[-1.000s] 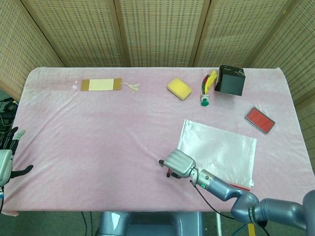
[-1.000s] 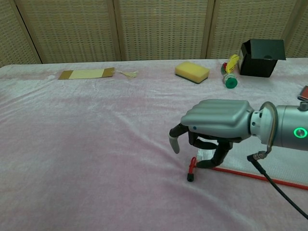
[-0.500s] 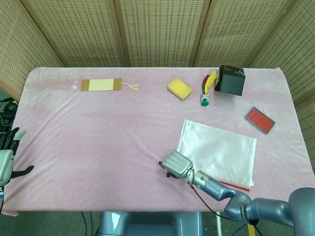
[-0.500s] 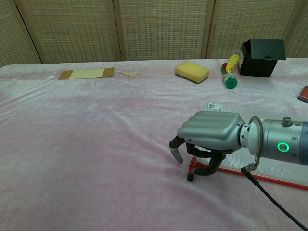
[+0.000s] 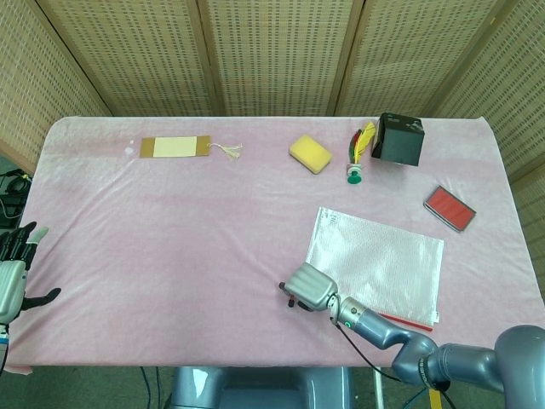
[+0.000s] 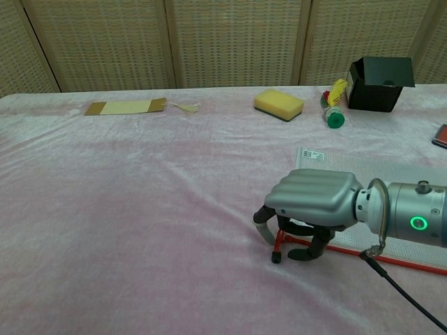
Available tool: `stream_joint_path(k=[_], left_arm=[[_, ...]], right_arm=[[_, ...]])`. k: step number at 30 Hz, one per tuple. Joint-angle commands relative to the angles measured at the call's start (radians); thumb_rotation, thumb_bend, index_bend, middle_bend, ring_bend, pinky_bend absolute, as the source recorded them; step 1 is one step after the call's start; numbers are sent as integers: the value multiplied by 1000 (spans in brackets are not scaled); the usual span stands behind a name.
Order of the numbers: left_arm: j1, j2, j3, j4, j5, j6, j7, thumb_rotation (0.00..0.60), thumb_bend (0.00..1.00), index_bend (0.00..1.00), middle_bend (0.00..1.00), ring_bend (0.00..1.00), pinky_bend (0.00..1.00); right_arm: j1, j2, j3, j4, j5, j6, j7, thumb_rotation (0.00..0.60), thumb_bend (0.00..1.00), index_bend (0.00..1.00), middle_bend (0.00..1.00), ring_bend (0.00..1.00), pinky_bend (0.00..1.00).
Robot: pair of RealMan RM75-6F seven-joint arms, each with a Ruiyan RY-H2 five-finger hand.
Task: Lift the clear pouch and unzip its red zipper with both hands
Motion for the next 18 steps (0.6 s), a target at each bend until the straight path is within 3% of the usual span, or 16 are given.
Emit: stream_joint_path(k=[1,18], left_arm=[[0,1,0,-1,0,-1,-2,600,0,0,0,0,0],[-2,5,0,2,-1,-2,-11,600,0,0,0,0,0]], right_arm=[[1,-5,-2,7,-2,4,2,600,514,510,932,872,1000],[3,-25,-12,37,3,13,21,600,568,551,937,874,1000]])
